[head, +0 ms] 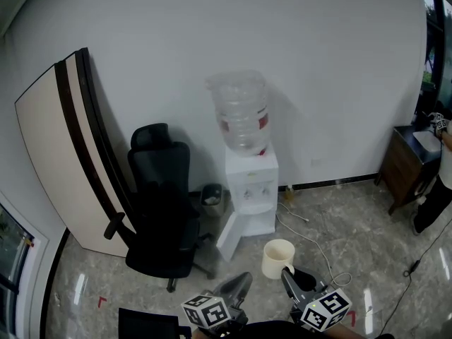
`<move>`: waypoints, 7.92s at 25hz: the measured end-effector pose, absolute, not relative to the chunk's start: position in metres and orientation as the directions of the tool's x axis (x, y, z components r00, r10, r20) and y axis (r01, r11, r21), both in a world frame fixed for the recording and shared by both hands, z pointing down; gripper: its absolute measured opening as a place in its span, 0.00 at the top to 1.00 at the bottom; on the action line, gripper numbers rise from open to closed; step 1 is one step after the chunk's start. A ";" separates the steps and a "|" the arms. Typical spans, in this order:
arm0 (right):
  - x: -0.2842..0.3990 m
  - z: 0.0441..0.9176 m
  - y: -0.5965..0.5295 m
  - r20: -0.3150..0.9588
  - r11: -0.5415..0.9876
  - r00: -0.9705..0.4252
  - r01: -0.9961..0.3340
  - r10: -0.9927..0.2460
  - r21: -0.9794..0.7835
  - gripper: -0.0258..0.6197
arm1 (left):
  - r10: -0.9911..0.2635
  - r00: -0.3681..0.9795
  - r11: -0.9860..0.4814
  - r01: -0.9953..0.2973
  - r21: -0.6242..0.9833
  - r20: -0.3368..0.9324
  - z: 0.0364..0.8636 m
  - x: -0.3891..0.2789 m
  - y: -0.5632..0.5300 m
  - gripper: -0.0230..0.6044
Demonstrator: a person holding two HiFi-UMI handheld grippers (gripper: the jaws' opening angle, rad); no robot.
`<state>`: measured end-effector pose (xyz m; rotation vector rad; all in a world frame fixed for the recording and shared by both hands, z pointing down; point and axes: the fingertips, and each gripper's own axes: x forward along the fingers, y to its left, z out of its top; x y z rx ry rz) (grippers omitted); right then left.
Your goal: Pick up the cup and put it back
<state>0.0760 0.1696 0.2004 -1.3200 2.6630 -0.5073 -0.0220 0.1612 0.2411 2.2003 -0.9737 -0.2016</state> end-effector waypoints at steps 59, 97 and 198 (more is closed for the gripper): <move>0.183 0.262 0.001 0.178 0.496 -0.599 -0.768 -0.781 -0.405 0.89 | -0.790 0.553 -0.203 -0.644 0.737 0.265 0.313 0.018 0.037 0.96; 0.011 0.741 -0.261 0.419 0.811 -0.889 -0.380 -0.186 -0.446 0.89 | -0.763 0.514 -0.051 -0.653 0.756 0.393 0.669 0.024 -0.182 0.96; 0.023 0.969 -0.338 0.678 0.734 -0.596 -0.669 -0.431 -0.121 0.95 | -0.628 0.750 -0.150 -0.382 0.912 0.211 0.869 0.020 -0.177 0.96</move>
